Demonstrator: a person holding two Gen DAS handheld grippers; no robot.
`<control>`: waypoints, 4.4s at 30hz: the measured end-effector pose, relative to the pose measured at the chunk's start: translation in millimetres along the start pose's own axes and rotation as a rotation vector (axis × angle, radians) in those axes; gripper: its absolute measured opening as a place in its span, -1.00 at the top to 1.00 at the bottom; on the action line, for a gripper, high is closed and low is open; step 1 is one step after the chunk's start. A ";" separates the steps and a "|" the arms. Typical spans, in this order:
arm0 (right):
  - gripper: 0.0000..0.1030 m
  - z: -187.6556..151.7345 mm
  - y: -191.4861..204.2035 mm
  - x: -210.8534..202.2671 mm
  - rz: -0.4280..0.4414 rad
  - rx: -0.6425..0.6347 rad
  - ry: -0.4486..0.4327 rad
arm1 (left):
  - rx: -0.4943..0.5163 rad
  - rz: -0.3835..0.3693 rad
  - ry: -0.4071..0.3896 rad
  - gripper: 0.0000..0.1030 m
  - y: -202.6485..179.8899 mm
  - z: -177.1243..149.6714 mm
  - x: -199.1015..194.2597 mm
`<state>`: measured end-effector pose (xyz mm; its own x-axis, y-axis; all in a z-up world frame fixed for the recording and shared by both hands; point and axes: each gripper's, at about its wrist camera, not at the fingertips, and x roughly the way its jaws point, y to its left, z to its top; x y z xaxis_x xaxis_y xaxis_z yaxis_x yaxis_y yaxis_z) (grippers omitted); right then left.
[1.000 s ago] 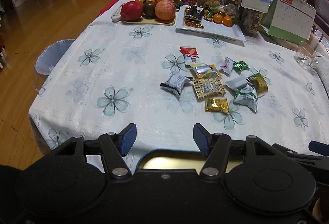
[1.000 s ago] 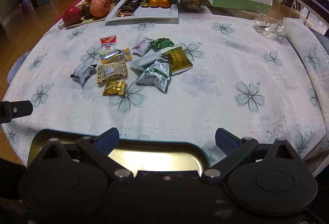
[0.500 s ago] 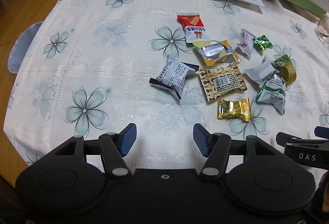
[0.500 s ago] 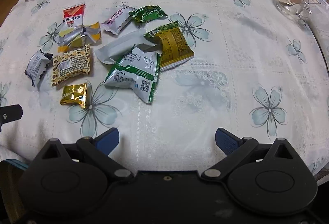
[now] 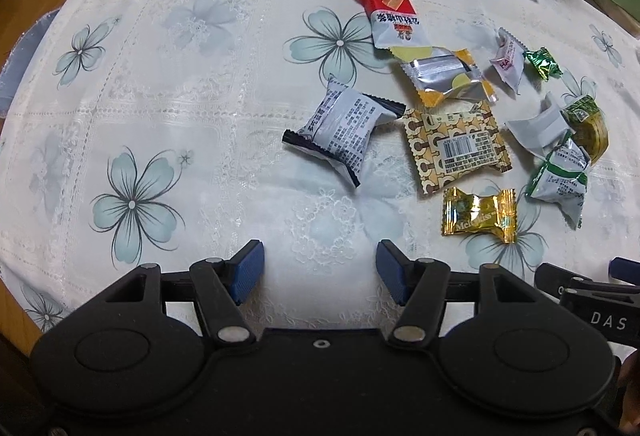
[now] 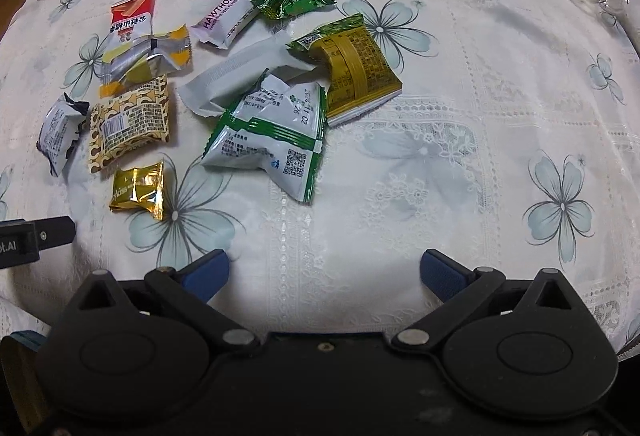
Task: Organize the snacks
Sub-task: 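Move both open tools forward toward the scattered snack packets, then grasp the white black-ended packet with the left tool while the right tool grasps the green-and-white packet, then carry both held packets back over the gold tray, then open the right tool to drop the green packet in the tray while the left tool releases the white packet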
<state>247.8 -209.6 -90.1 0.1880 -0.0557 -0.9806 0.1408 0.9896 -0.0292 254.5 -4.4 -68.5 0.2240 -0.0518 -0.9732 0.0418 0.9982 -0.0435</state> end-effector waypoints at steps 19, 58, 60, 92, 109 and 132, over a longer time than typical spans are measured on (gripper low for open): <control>-1.00 11.4 2.1 5.4 -0.002 0.021 0.067 | 0.041 -0.005 0.029 -0.32 -1.3 11.3 4.3; -0.45 61.8 1.3 -0.2 0.084 0.369 -0.019 | 0.015 -0.056 -0.040 -0.12 5.5 64.1 -6.2; -0.40 60.8 5.9 -1.6 0.075 0.372 -0.053 | 0.006 -0.058 -0.029 -0.12 6.8 65.2 -2.4; 0.11 24.7 -18.7 -71.2 0.154 0.226 -0.196 | 0.079 -0.083 -0.094 0.24 -12.3 23.2 -41.8; 0.10 -132.1 -15.1 -140.3 0.256 0.116 -0.379 | 0.111 -0.026 -0.221 0.24 -11.1 -125.0 -92.1; 0.05 -228.9 -6.3 -139.3 0.213 0.114 -0.357 | 0.089 -0.003 -0.199 0.22 -5.5 -195.2 -78.4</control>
<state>-1.7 -177.8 2.3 0.5464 0.0860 -0.8331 0.1653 0.9641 0.2080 46.6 0.2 -36.0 0.4114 -0.0685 -0.9089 0.1269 0.9918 -0.0173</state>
